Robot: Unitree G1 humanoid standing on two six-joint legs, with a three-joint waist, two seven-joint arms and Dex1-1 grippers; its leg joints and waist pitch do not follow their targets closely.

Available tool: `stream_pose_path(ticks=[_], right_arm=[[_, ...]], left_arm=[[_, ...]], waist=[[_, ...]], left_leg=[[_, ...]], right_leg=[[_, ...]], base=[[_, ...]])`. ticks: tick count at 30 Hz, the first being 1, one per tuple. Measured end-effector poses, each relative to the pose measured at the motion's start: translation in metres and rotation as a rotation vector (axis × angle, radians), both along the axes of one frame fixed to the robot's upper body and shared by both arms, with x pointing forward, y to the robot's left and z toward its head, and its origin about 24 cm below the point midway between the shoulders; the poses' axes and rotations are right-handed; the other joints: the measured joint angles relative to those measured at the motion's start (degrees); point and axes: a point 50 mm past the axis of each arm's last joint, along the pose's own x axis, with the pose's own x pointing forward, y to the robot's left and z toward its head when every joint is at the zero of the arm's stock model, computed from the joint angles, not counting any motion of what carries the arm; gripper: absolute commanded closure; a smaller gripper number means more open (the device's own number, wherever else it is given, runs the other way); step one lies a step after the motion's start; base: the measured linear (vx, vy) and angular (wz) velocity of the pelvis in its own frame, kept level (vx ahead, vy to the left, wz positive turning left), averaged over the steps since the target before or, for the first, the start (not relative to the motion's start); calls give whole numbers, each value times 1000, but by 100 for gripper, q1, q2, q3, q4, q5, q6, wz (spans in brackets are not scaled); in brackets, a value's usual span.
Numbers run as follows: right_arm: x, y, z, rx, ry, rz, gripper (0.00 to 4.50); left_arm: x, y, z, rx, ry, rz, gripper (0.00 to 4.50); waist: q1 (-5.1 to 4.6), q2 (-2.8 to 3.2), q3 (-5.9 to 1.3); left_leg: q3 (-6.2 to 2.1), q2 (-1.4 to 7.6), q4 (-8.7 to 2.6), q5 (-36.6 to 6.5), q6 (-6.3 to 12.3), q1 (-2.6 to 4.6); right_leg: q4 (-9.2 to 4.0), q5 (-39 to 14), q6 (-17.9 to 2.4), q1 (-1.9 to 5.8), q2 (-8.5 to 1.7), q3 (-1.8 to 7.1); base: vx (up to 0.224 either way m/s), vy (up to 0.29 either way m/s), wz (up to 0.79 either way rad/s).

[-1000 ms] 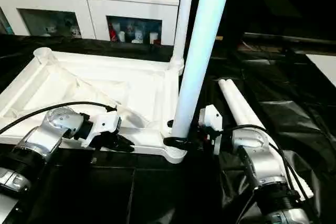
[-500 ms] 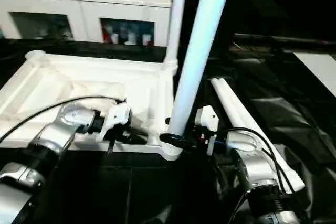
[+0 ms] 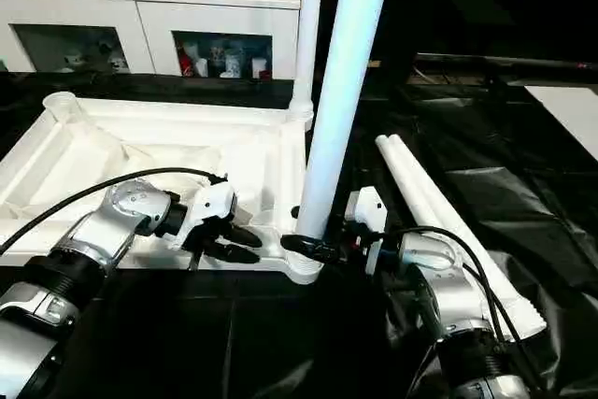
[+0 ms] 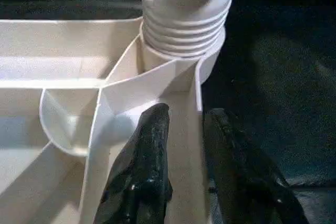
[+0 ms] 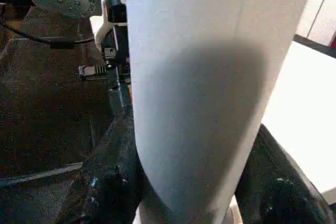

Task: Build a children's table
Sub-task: Insert table leg to table base

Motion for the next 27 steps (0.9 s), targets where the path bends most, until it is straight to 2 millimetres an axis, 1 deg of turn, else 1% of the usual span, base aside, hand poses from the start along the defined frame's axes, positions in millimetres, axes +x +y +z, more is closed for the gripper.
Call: stream_pose_path(ticks=[1, 5, 7, 11, 14, 15, 18, 20, 23, 24, 26, 27], right_arm=[[0, 0, 0, 0, -1, 0, 266], [1, 0, 0, 0, -2, -1, 266], [1, 1, 0, 1, -4, -1, 266], [1, 2, 0, 3, -5, 0, 266], [1, 2, 0, 4, -5, -2, 266], [1, 2, 0, 4, -5, -3, 266], [2, 1, 0, 3, -5, -15, 266], [2, 2, 0, 3, -6, -18, 266], [3, 2, 1, 2, -5, -20, 266], [3, 2, 1, 2, -5, -20, 266], [3, 2, 1, 2, -5, -20, 266], [3, 2, 1, 2, -6, -20, 266]], left_arm=[[0, -1, 2, -9, -6, -3, 283], [-1, -3, 5, -12, -24, -17, 280], [-2, 0, 2, 1, -22, -12, 280], [-2, 7, -7, 75, -49, 14, 279], [-1, 8, -9, 97, -59, 18, 279], [-1, 7, -9, 99, -59, 19, 307], [-2, 7, -10, 97, -52, 21, 320], [-2, 7, -10, 97, -51, 23, 346], [-2, 7, -10, 97, -45, 14, 365], [-2, 7, -10, 98, -43, 11, 386], [-3, 8, -9, 101, -35, 3, 386], [-3, 9, -9, 103, -31, -1, 393]], waist=[[0, 6, 4], [-4, 19, 10], [-6, 20, 9], [-9, 19, 9], [-6, 21, 10], [-6, 23, 11], [-1, 29, 15], [1, 35, 19], [3, 44, 26], [2, 44, 26], [3, 44, 26], [2, 44, 26]], left_leg=[[0, 0, -3, 0, 0, 0], [0, 0, -19, 0, 0, 1], [0, 0, -34, 0, 0, 1], [2, -2, -34, 0, 1, 1], [2, -2, -34, 0, 1, 2], [2, -2, -35, 0, 0, 2], [2, -2, -36, 0, 0, 4], [2, -2, -36, 0, 1, 4], [2, -2, -36, 0, 1, 3], [1, -2, -36, 0, 1, 3], [1, -2, -36, 0, 1, 4], [2, -2, -36, 0, 1, 3]], right_leg=[[-5, 0, 0, 0, 0, 0], [-33, 0, 0, 0, 0, -2], [-58, 2, -4, 1, 1, -4], [-67, 9, -15, 0, 1, -2], [-66, 10, -17, 0, 1, -1], [-67, 11, -18, -1, 1, -2], [-66, 11, -19, -2, 1, -3], [-66, 11, -18, -3, 1, -2], [-68, 10, -17, -5, 1, -2], [-68, 10, -17, -5, 1, -2], [-70, 10, -16, -6, 1, -1], [-70, 10, -16, -6, 1, -1]], base=[[0, 0, 0], [0, 0, 0], [0, 0, 0], [0, 0, 0], [0, 0, 0], [0, 0, 0], [0, 0, 0], [0, 0, 0], [0, 0, 0], [0, 0, 0], [0, 0, 0], [0, 0, 0]])
